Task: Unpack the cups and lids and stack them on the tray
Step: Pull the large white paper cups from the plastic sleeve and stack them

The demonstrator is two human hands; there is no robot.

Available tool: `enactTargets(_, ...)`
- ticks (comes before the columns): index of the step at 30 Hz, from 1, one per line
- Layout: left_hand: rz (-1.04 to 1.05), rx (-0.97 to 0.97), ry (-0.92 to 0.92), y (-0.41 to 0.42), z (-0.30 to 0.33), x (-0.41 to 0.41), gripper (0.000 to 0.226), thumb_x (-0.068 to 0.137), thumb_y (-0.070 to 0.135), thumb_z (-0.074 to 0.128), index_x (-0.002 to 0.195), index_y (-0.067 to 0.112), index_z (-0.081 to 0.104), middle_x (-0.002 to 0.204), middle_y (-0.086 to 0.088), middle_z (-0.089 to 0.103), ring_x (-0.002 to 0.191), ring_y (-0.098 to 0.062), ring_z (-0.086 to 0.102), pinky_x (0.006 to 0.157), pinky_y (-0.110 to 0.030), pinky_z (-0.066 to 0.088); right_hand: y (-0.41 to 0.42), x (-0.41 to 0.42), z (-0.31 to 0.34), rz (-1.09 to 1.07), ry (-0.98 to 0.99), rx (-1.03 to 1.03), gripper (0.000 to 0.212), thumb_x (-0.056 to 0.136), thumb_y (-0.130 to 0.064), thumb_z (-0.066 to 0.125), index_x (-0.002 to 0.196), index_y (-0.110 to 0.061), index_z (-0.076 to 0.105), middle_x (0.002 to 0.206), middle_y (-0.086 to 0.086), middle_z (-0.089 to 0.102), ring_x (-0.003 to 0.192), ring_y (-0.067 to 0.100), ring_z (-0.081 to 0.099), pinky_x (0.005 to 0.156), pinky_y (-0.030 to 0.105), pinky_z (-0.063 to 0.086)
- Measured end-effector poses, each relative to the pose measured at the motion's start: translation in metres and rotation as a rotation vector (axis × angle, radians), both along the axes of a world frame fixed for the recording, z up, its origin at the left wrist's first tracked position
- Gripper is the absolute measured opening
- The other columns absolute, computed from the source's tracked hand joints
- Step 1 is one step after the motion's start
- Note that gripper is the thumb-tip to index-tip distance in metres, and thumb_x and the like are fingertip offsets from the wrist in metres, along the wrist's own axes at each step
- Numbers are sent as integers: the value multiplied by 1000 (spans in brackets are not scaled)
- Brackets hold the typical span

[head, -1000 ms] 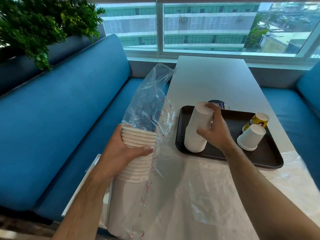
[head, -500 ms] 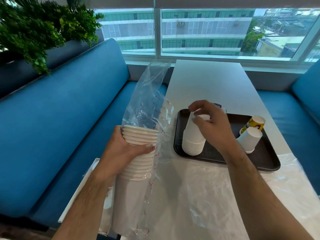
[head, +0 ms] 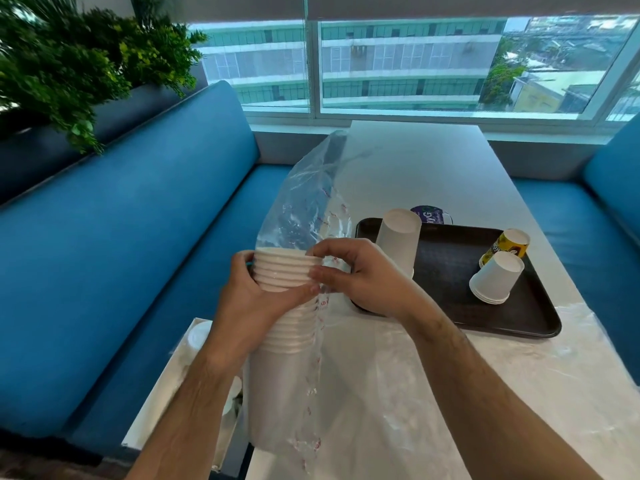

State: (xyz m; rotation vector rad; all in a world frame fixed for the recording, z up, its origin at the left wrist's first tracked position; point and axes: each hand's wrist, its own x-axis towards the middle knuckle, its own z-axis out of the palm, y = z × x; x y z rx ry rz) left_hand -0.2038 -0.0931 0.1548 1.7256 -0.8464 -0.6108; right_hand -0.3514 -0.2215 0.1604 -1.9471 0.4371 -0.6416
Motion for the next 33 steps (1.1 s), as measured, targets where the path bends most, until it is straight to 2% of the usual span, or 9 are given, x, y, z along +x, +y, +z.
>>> enactTargets(5, -110, 47, -38, 6, 3, 1, 102, 32, 62, 89, 121, 46, 43, 112, 18, 64, 98, 0, 64, 84, -27, 56, 3, -1, -4, -14, -77, 191, 13, 95, -7, 67, 102, -17, 72, 103, 5, 71, 97, 20, 69, 80, 36, 61)
enactTargets(10, -82, 19, -121, 7, 0, -2, 99, 44, 44, 96, 127, 38, 42, 109, 17, 63, 94, -1, 64, 81, -27, 54, 9, 1, 0, -16, -74, 314, 10, 92, -12, 71, 103, -11, 71, 107, 12, 71, 104, 26, 69, 85, 39, 61)
enactTargets(12, -72, 7, -156, 8, -1, -2, 90, 53, 32, 99, 125, 36, 45, 106, 17, 66, 89, 1, 65, 79, -27, 55, 11, 2, 5, 6, -51, 348, 26, 85, -26, 75, 99, -5, 70, 104, 15, 72, 101, 29, 70, 90, 44, 60)
enactTargets(16, -86, 8, -200, 11, -1, -3, 94, 49, 39, 98, 127, 41, 45, 105, 20, 67, 91, 0, 66, 81, -29, 56, 19, 6, 11, 20, -29, 354, 51, 81, -35, 80, 103, 9, 67, 105, 28, 67, 95, 29, 68, 93, 61, 53)
enactTargets(22, -115, -2, -245, 17, 1, -1, 90, 55, 27, 99, 128, 39, 47, 106, 30, 65, 93, 4, 66, 83, -26, 55, 27, 14, 16, -21, -36, 320, 19, 88, -23, 77, 94, -4, 77, 99, 9, 73, 91, 25, 70, 84, 45, 57)
enactTargets(24, -118, 8, -239, 19, 2, 1, 92, 53, 30, 99, 128, 39, 46, 105, 32, 63, 93, 5, 65, 85, -28, 55, 29, 18, 17, -41, -37, 309, 8, 87, -22, 78, 79, -21, 79, 102, 4, 74, 97, 22, 69, 86, 41, 56)
enactTargets(26, -122, 17, -230, 21, 3, 3, 97, 45, 41, 98, 127, 41, 46, 106, 32, 63, 94, 4, 64, 87, -32, 55, 29, 20, 14, -77, -47, 303, 22, 84, -23, 81, 66, -35, 74, 101, -7, 74, 96, 10, 69, 83, 30, 56)
enactTargets(30, -124, 27, -219, 22, 5, 4, 97, 42, 47, 96, 125, 43, 46, 105, 29, 65, 93, 4, 64, 86, -33, 56, 30, 22, 8, -148, -102, 327, 16, 81, -26, 84, 90, -15, 77, 105, -5, 73, 99, 12, 69, 88, 32, 56)
enactTargets(33, -125, 47, -221, 23, 8, 4, 99, 39, 51, 94, 125, 43, 45, 104, 22, 66, 92, 0, 64, 82, -33, 55, 31, 22, 13, -172, -170, 332, 23, 85, -23, 80, 82, 0, 75, 105, 4, 71, 101, 15, 67, 95, 43, 52)
